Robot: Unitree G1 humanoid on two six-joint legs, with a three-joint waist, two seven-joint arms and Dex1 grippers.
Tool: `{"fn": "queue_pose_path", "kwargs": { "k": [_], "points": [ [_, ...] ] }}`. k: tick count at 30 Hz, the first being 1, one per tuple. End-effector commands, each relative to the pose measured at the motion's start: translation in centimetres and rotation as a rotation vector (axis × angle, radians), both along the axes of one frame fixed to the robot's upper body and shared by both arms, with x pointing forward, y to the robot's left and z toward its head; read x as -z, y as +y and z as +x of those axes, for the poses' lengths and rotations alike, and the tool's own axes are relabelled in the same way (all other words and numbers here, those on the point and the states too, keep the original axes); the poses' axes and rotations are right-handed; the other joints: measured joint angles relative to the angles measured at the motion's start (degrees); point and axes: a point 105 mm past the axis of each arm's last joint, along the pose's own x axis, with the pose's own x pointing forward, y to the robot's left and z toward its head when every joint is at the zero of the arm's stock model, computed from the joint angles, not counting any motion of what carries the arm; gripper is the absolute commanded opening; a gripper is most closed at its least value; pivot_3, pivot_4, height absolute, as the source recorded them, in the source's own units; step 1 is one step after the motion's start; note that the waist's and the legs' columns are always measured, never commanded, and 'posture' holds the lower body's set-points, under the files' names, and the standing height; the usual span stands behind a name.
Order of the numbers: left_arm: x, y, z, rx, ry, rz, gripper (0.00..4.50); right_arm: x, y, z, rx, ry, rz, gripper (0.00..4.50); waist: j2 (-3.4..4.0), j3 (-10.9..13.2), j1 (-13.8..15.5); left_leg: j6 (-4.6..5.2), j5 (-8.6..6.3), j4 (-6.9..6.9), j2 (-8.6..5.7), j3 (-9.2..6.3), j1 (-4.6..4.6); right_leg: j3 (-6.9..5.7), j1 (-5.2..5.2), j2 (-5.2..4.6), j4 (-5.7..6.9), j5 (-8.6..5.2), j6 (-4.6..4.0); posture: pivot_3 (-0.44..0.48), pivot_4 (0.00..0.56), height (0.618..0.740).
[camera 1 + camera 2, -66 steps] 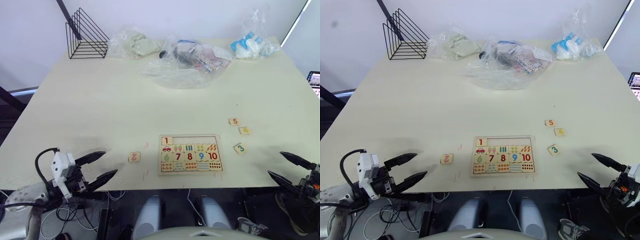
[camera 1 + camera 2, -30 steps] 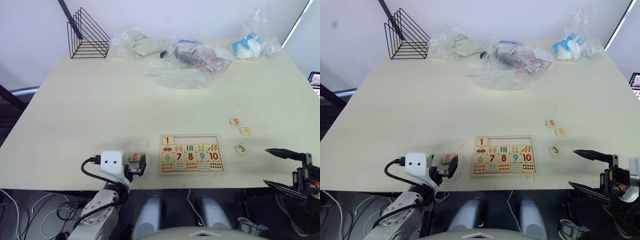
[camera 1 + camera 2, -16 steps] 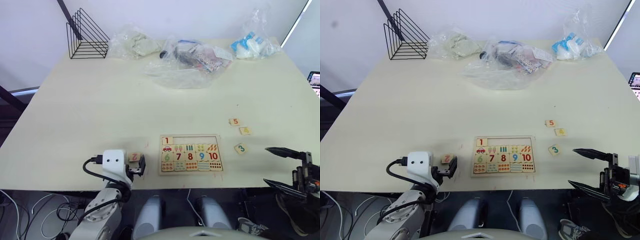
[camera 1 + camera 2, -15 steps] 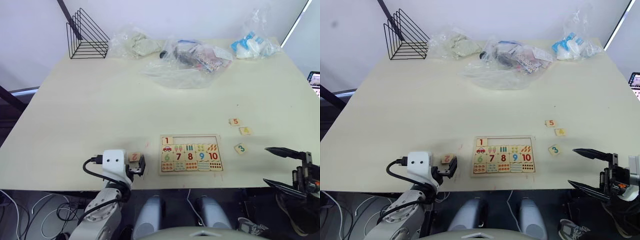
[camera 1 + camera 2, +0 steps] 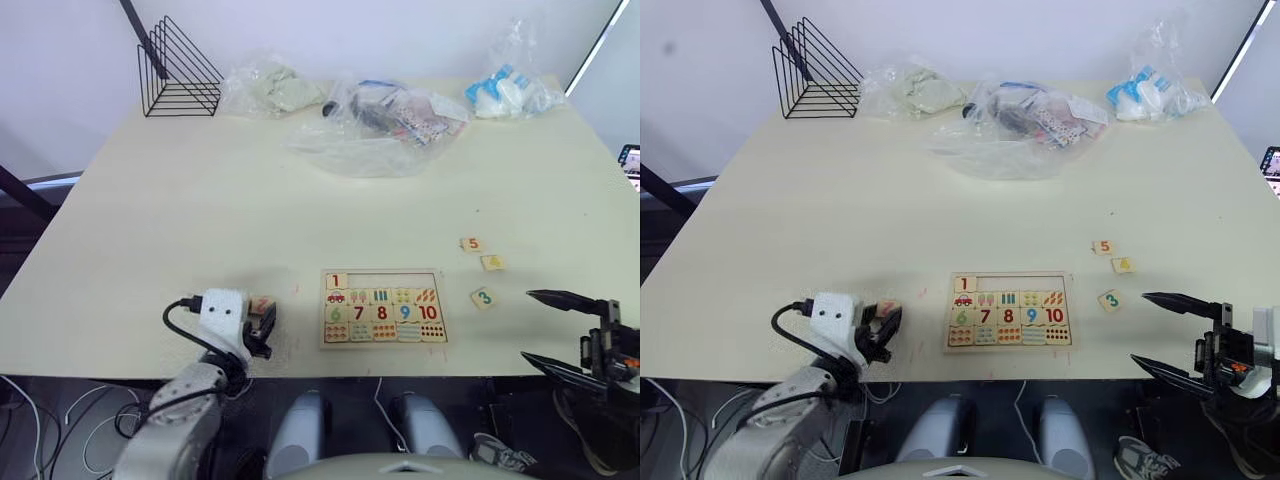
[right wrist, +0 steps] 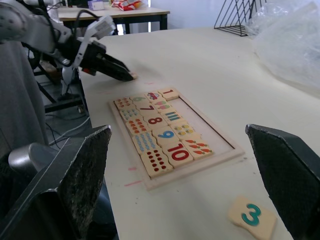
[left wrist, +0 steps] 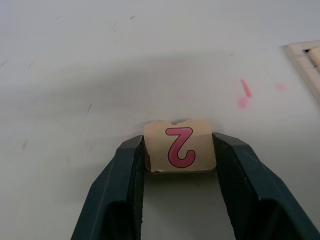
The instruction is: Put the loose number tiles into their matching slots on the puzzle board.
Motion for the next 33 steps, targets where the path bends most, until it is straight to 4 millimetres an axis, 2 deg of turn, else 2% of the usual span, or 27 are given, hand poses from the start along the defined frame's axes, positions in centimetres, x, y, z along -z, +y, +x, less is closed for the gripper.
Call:
{"fn": "queue_pose_path", "kwargs": {
  "k": [1, 7, 10, 13, 19, 28, 30, 33],
  "points": [
    [-2.0, 0.8, 1.5, 0.161, -0.075, -0.007, 1.59, -0.4, 0.5, 0.0, -0.007, -0.024, 0.011, 4.5, -0.01, 0.01, -0.02, 0.0, 0.0, 0.01, -0.01, 0.0, -0.02, -0.03, -0.01, 0.02, -0.01, 0.0, -0.01, 0.0, 0.15, 0.74],
    [-2.8, 1.5, 2.2, 0.6, -0.032, -0.013, 1.59, -0.2, 1.1, -0.1, -0.006, -0.026, 0.027, 4.5, 0.0, 0.04, -0.36, 0.0, 0.0, -0.07, 0.05, -0.02, 0.01, 0.07, -0.03, -0.06, -0.09, 0.06, 0.1, 0.0, 0.15, 0.74],
    [-3.2, 2.2, 3.2, 0.785, -0.032, 0.027, 1.59, -0.1, 1.3, -0.3, -0.01, -0.025, 0.03, 4.5, 0.01, 0.06, -0.3, 0.0, 0.0, -0.08, 0.04, 0.03, 0.01, 0.02, -0.03, -0.01, -0.05, 0.03, 0.04, 0.0, 0.15, 0.74],
    [-3.3, 2.2, 3.2, 0.994, -0.016, 0.063, 1.59, -0.1, 1.5, -0.3, -0.022, -0.028, 0.03, 4.5, 0.0, 0.06, -0.29, 0.0, 0.0, -0.05, 0.0, 0.17, -0.01, -0.02, -0.03, 0.01, -0.05, 0.04, 0.05, 0.0, 0.15, 0.74],
    [-3.3, 2.9, 4.0, 1.28, 0.002, 0.18, 1.59, 0.0, 1.5, -0.4, -0.035, -0.037, 0.024, 4.5, -0.04, 0.09, -0.52, 0.01, 0.0, -0.08, -0.02, 0.27, -0.02, 0.02, -0.05, 0.02, -0.06, 0.11, 0.17, 0.0, 0.15, 0.74],
    [-1.8, 2.9, 4.9, 1.487, 0.042, 0.371, 1.59, 0.0, 1.5, -0.3, -0.026, -0.046, 0.019, 4.5, -0.07, 0.11, -0.51, 0.02, -0.01, -0.01, 0.0, 0.09, -0.06, 0.07, -0.07, 0.04, 0.0, 0.13, 0.21, 0.0, 0.15, 0.74],
    [-1.9, 2.5, 6.0, 1.487, 0.035, 0.392, 1.59, 0.0, 1.5, -0.3, -0.024, -0.048, 0.02, 4.5, -0.08, 0.12, -0.43, 0.02, -0.01, 0.02, -0.02, 0.05, -0.08, 0.04, -0.08, 0.05, 0.05, 0.13, 0.21, 0.0, 0.15, 0.74],
    [-1.9, 2.3, 6.4, 1.518, 0.041, 0.427, 1.59, -0.1, 1.5, -0.4, -0.025, -0.05, 0.018, 4.5, -0.1, 0.13, -0.4, 0.03, 0.0, 0.12, -0.08, 0.04, -0.15, -0.1, -0.07, 0.08, 0.07, 0.13, 0.21, 0.0, 0.15, 0.74]
  ]
}}
